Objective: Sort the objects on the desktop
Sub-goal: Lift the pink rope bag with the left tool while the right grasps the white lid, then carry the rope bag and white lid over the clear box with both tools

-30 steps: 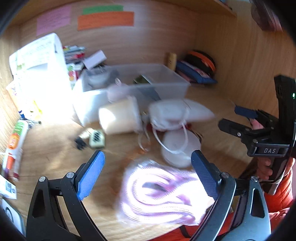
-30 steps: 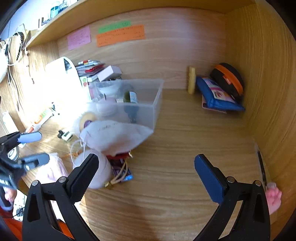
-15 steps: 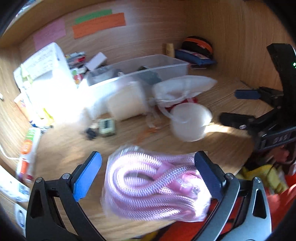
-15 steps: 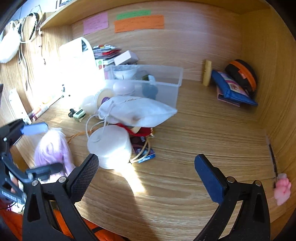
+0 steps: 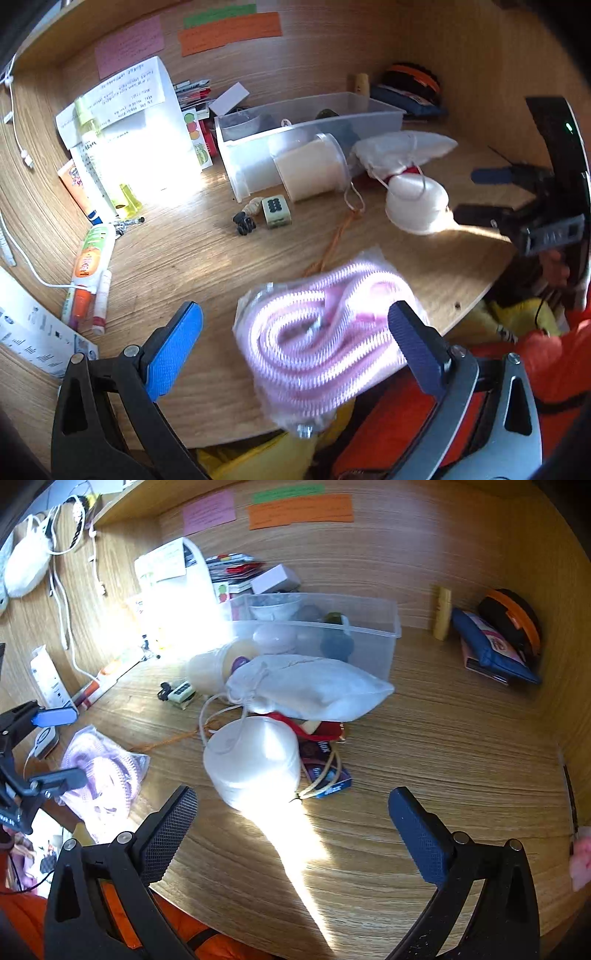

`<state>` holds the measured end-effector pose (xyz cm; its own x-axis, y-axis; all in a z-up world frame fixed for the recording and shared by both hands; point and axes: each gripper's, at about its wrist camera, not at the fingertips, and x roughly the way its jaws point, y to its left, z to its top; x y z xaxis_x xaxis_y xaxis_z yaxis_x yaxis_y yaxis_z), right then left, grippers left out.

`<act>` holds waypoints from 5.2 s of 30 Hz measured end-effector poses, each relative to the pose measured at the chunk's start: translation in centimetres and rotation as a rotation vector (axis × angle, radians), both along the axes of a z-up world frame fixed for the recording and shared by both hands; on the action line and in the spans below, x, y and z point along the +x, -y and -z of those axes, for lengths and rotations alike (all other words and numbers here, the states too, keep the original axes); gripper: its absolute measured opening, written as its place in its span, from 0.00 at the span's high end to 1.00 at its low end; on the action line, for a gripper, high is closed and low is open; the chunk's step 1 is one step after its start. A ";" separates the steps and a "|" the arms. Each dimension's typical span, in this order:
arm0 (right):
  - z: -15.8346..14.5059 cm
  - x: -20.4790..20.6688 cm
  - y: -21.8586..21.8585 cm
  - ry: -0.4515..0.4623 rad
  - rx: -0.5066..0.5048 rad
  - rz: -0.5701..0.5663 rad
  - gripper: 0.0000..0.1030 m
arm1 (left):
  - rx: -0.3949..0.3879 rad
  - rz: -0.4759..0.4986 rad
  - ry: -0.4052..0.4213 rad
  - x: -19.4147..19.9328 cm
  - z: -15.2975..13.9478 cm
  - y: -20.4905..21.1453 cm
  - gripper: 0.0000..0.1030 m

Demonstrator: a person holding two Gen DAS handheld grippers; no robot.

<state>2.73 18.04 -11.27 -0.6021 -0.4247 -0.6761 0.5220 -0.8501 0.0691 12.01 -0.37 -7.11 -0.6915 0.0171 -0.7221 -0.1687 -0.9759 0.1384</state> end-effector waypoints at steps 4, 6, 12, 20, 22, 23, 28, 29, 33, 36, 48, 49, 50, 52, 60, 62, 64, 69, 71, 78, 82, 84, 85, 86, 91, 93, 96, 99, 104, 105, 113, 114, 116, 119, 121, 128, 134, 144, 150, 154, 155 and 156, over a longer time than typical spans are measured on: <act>-0.2 0.2 0.3 -0.004 -0.002 -0.012 0.00 | -0.057 0.026 0.028 1.1 0.4 0.0 0.01; -0.2 0.2 0.2 -0.002 -0.006 -0.011 0.00 | -0.086 0.039 0.041 0.9 1.0 -0.2 0.01; -0.1 -0.1 0.2 0.029 -0.022 -0.005 0.00 | -0.140 0.098 0.046 -1.7 2.1 -2.0 0.01; 0.6 -0.4 1.3 0.043 -0.002 -0.039 0.01 | -0.083 0.134 0.065 -6.1 2.4 -2.5 0.01; 0.7 -0.7 1.8 0.037 0.007 -0.050 0.02 | -0.039 0.131 0.076 -6.4 2.6 -1.8 0.01; 0.7 -0.7 2.0 0.036 0.010 -0.051 0.04 | -0.011 0.124 0.083 -6.5 2.7 -1.4 0.01; 0.6 -1.5 2.8 0.067 0.004 -0.069 0.19 | 0.084 0.103 0.105 -6.1 3.2 0.0 0.01; 0.7 -1.7 2.9 0.079 -0.002 -0.074 0.22 | 0.093 0.100 0.105 -5.9 3.3 0.1 0.01; 1.0 -2.0 3.4 0.085 0.005 -0.073 0.28 | 0.123 0.124 0.114 -5.5 3.5 0.1 0.08; 1.0 -2.1 3.9 0.077 0.024 -0.074 0.28 | 0.122 0.138 0.114 -5.5 3.9 -0.2 0.09; 1.0 -2.6 5.7 0.043 0.085 -0.057 0.39 | 0.145 0.137 0.078 -6.5 3.6 0.2 0.37; 1.0 -2.6 5.6 0.045 0.080 -0.058 0.39 | 0.152 0.131 0.078 -6.5 3.5 0.4 0.38; 1.0 -2.6 5.5 0.048 0.075 -0.060 0.39 | 0.162 0.122 0.079 -6.6 3.5 0.6 0.39; 0.9 -2.3 5.1 0.057 0.054 -0.071 0.40 | 0.180 0.104 0.077 -6.6 3.4 0.9 0.42; -0.7 -0.3 4.2 0.015 -0.012 -0.119 0.39 | 0.239 0.048 0.027 -6.3 2.0 1.4 0.50; -1.1 0.1 3.8 0.011 -0.030 -0.128 0.40 | 0.245 0.039 0.010 -6.2 1.7 1.3 0.50; -1.5 0.3 3.4 0.010 -0.045 -0.129 0.39 | 0.255 0.029 0.000 -6.2 1.5 1.3 0.50; -2.1 0.8 2.0 0.003 -0.074 -0.119 0.39 | 0.280 0.007 -0.030 -5.9 0.6 1.4 0.50; -2.4 1.1 1.4 -0.010 -0.079 -0.107 0.39 | 0.279 0.003 -0.045 -5.8 0.2 1.3 0.50; -3.6 1.0 -0.5 -0.045 -0.102 -0.066 0.39 | 0.296 -0.011 -0.104 -5.7 -1.5 1.1 0.50; -4.3 0.3 -1.7 -0.046 -0.131 -0.040 0.39 | 0.314 -0.017 -0.138 -5.9 -2.6 1.3 0.50; -4.9 -0.1 -2.3 -0.058 -0.145 -0.027 0.39 | 0.317 -0.024 -0.152 -6.2 -3.0 1.4 0.50; -5.2 -0.2 -2.6 -0.064 -0.152 -0.023 0.39 | 0.319 -0.025 -0.157 -6.3 -3.1 1.5 0.50; -5.5 -0.3 -2.9 -0.072 -0.156 -0.017 0.39 | 0.322 -0.029 -0.161 -6.5 -3.3 1.6 0.50; -6.9 -1.5 -4.2 -0.109 -0.163 0.023 0.39 | 0.328 -0.040 -0.180 -7.7 -3.9 1.8 0.50; -7.3 -2.1 -4.4 -0.120 -0.158 0.034 0.39 | 0.334 -0.045 -0.188 -8.1 -4.1 1.9 0.50; -7.6 -3.2 -4.4 -0.133 -0.148 0.041 0.39 | 0.341 -0.050 -0.198 -8.9 -4.7 2.1 0.50; -7.7 -4.5 -4.3 -0.129 -0.148 0.039 0.39 | 0.335 -0.051 -0.207 -9.8 -5.2 2.2 0.50; -7.9 -6.5 -3.8 -0.126 -0.144 0.025 0.39 | 0.320 -0.054 -0.217 -11.6 -5.9 2.4 0.50; -8.0 -7.1 -3.6 -0.126 -0.143 0.020 0.39 | 0.318 -0.058 -0.218 -11.9 -6.0 2.5 0.50; -8.3 -10.3 -2.4 -0.109 -0.152 0.002 0.39 | 0.328 -0.084 -0.235 -15.1 -7.6 4.2 0.50; -8.3 -10.9 -2.4 -0.098 -0.160 0.002 0.39 | 0.328 -0.088 -0.240 -15.6 -7.9 4.4 0.50; -8.3 -11.6 -2.3 -0.089 -0.169 -0.001 0.39 | 0.324 -0.094 -0.247 -16.3 -8.3 4.8 0.50; -8.2 -12.8 -2.1 -0.069 -0.171 0.002 0.39 | 0.317 -0.100 -0.249 -17.7 -8.7 5.0 0.50; -8.1 -13.5 -1.9 -0.058 -0.167 0.004 0.39 | 0.312 -0.106 -0.247 -18.5 -8.8 5.1 0.50; -7.8 -15.5 -0.1 -0.047 -0.139 -0.011 0.39 | 0.294 -0.108 -0.207 -22.1 -8.2 4.8 0.50; -7.8 -17.7 2.4 -0.017 -0.135 -0.060 0.39 | 0.293 -0.144 -0.175 -24.5 -6.9 4.6 0.50; -4.6 -19.1 5.7 0.022 -0.054 -0.085 0.39 | 0.239 -0.175 -0.123 -26.4 -3.9 3.4 0.50; -3.5 -19.2 6.0 0.041 -0.035 -0.093 0.39 | 0.244 -0.184 -0.088 -27.1 -3.0 3.5 0.50; -2.9 -19.1 6.5 0.049 -0.006 -0.105 0.39 | 0.242 -0.184 -0.058 -27.4 -2.3 3.5 0.51; -2.7 -19.0 6.7 0.048 0.001 -0.106 0.39 | 0.231 -0.186 -0.058 -27.4 -2.2 3.3 0.52; -2.6 -19.1 6.9 0.048 0.007 -0.109 0.39 | 0.224 -0.183 -0.060 -27.4 -2.1 3.2 0.52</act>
<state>-16.34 11.12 -8.65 -0.5193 -0.4813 -0.7062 0.6078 -0.7889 0.0906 -15.39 -3.53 -4.99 -0.7392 0.0423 -0.6722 0.0150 -0.9967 -0.0792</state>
